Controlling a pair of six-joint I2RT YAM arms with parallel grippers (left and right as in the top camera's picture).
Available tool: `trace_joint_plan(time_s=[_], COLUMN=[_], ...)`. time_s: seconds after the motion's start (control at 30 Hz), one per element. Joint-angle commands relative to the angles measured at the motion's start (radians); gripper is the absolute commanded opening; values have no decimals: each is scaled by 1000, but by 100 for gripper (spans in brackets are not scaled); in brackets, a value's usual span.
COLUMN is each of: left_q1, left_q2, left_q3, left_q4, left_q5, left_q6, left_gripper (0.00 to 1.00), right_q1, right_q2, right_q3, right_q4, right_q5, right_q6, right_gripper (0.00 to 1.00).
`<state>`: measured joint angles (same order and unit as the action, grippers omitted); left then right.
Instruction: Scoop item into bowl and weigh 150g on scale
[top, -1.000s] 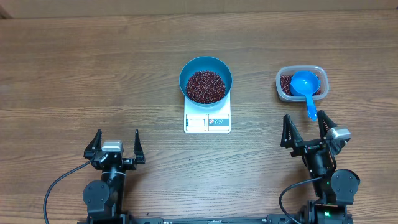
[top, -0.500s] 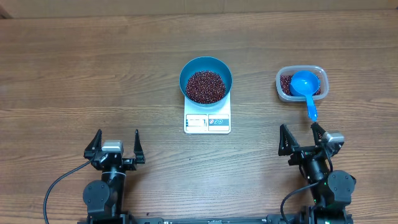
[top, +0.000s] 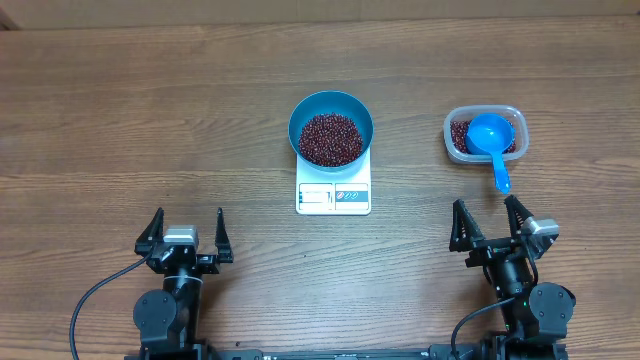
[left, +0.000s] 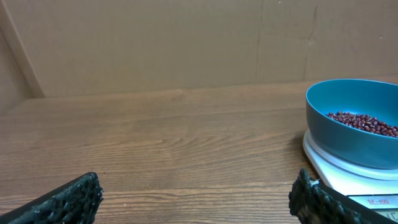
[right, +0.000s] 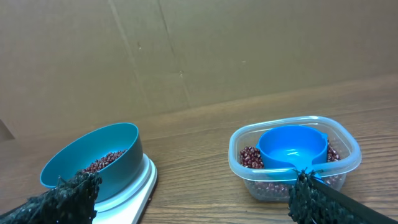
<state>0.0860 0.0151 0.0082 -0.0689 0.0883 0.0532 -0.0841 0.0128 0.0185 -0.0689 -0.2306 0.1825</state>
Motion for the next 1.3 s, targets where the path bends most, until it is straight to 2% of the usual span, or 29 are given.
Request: trace_joint_plan(time_s=[0.0, 0.53, 0.93, 1.27], left_q1=[6, 6, 6, 6], left_q2=[-11, -11, -11, -11], left_q3=[-3, -3, -3, -3], left_q4=[-4, -4, -4, -4], left_q5=[-10, -10, -10, -10], left_q6=[-16, -16, -16, -16], left_gripper=[100, 100, 100, 100], right_q1=[5, 5, 6, 6], right_q2=[-11, -11, -11, -11], right_q3=[-11, -11, -11, -11], right_q4=[3, 3, 7, 9], right_q5=[9, 8, -69, -51], right_q6=[-4, -8, -211, -214], right_gripper=[100, 100, 100, 100])
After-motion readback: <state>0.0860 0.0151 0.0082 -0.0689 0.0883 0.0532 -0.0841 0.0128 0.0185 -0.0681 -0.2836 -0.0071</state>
